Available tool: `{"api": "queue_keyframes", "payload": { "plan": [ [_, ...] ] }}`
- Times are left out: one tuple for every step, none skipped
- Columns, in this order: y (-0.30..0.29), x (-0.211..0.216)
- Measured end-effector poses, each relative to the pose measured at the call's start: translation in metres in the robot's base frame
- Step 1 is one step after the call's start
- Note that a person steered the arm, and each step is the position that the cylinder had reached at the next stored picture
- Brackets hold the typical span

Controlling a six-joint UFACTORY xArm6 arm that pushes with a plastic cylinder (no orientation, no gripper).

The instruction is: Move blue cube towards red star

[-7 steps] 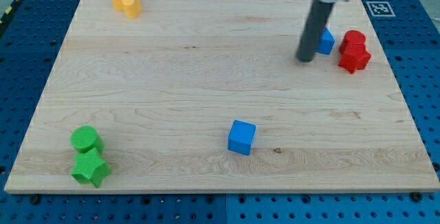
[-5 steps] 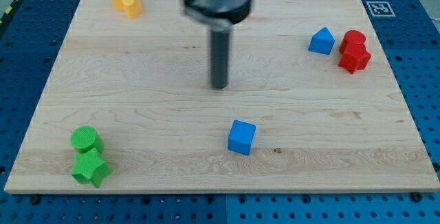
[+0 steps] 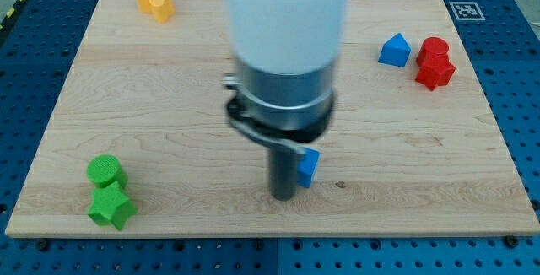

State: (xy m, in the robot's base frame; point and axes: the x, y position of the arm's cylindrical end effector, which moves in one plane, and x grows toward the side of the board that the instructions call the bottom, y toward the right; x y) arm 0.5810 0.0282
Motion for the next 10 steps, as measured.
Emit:
{"api": "queue_keyframes", "payload": {
  "plan": [
    [0.033,-0.011],
    [0.053,-0.034],
    [0.053,-0.039],
    [0.049,-0.031],
    [0.028,-0.017],
    [-0.012,-0.017],
    [-0.023,-0.021],
    [0.003,-0.02],
    [0.023,-0.024],
    [0.025,-0.031]
  ]
}}
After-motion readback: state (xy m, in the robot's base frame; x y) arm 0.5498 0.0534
